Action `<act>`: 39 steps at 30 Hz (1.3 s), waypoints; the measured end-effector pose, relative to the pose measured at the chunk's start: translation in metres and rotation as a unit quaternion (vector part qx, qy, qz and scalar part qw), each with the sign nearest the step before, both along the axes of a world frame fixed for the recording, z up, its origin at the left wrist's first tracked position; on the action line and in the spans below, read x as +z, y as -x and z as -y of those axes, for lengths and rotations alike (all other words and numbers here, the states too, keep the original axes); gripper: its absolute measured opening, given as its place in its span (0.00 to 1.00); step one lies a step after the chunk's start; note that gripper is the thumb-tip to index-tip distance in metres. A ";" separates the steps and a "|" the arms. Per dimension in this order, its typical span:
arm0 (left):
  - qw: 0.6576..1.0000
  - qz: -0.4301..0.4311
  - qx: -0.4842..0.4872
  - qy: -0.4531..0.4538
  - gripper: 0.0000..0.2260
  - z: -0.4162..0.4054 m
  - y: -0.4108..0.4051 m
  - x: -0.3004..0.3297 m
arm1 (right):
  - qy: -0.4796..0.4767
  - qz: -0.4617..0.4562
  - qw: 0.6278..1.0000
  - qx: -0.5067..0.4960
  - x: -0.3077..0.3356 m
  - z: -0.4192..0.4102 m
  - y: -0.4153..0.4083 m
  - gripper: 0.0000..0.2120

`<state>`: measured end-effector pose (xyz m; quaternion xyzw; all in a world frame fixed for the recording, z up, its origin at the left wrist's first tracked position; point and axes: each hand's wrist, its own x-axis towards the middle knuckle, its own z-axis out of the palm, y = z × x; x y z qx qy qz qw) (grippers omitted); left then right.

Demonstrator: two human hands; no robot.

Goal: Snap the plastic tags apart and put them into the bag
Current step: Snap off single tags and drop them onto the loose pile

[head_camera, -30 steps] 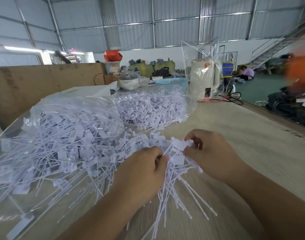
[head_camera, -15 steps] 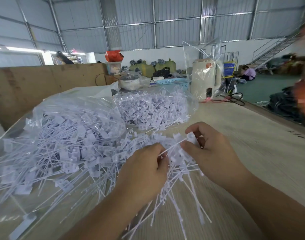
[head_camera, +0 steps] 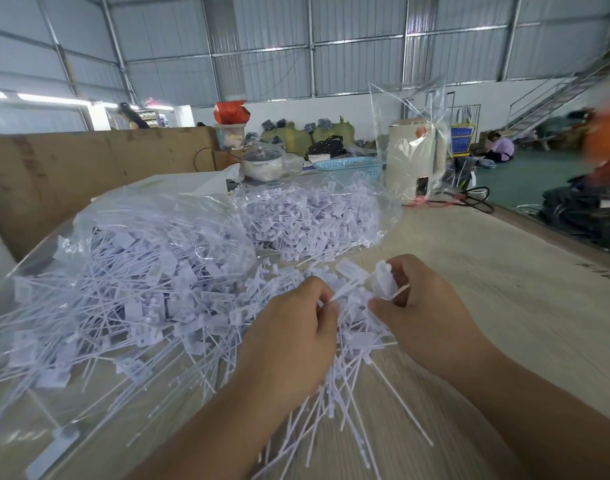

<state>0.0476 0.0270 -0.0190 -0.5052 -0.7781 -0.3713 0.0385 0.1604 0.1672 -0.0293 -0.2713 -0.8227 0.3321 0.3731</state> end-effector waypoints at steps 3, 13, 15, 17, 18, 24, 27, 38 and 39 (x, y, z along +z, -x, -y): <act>1.000 0.009 0.009 -0.018 0.13 0.001 0.002 0.003 | 0.001 0.022 1.000 -0.005 0.000 -0.002 -0.001 0.13; 0.999 0.039 0.012 0.030 0.06 0.001 0.007 -0.004 | -0.044 0.100 0.994 0.023 -0.009 0.004 0.008 0.09; 0.999 0.040 0.008 0.033 0.05 0.001 0.007 -0.006 | -0.051 0.062 0.997 0.000 -0.006 0.002 0.007 0.13; 0.999 0.044 0.009 0.028 0.05 0.000 0.006 -0.006 | -0.063 0.024 0.997 -0.025 -0.002 -0.003 0.004 0.14; 0.999 0.044 0.010 0.021 0.05 0.000 0.006 -0.006 | -0.063 0.007 0.997 -0.039 -0.001 -0.007 0.002 0.12; 0.998 0.046 0.015 -0.036 0.06 0.000 0.002 -0.003 | -0.025 -0.076 0.993 -0.090 0.005 -0.021 -0.007 0.10; 0.999 0.036 0.009 -0.005 0.11 0.000 0.000 -0.006 | -0.032 -0.117 0.989 -0.082 0.008 -0.016 -0.007 0.08; 0.999 0.032 0.016 -0.007 0.06 -0.003 -0.001 -0.009 | -0.059 -0.218 0.964 -0.144 0.029 -0.018 -0.021 0.02; 0.999 0.034 0.014 -0.020 0.07 -0.003 -0.002 -0.008 | -0.053 -0.225 0.962 -0.147 0.030 -0.017 -0.022 0.02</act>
